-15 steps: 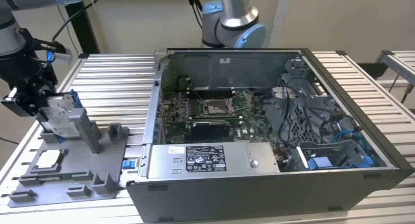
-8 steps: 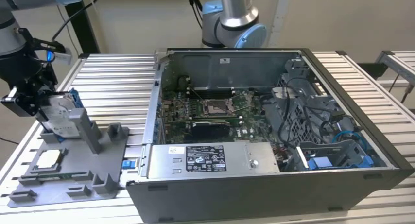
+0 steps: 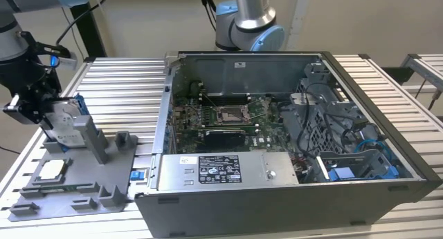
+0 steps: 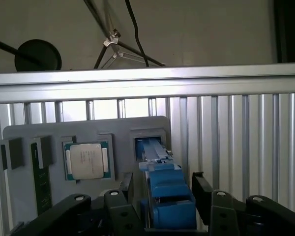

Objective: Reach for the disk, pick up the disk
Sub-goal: 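Pick up the disk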

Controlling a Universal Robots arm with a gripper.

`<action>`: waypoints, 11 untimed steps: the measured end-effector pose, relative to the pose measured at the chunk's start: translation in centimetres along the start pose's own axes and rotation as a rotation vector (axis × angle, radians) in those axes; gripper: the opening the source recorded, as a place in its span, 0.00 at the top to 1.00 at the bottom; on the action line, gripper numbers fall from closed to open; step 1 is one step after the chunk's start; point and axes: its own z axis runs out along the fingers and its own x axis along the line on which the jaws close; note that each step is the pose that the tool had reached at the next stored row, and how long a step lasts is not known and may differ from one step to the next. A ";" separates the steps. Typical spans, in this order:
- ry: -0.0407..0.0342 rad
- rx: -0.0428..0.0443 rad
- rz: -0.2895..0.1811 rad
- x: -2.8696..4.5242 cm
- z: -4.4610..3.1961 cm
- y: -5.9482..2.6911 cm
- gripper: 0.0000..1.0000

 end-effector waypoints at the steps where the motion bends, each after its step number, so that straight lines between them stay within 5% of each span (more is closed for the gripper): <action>1: 0.0000 0.0000 0.000 0.00 0.02 0.00 1.00; 11: 0.0001 -0.0002 0.000 0.01 0.16 0.00 1.00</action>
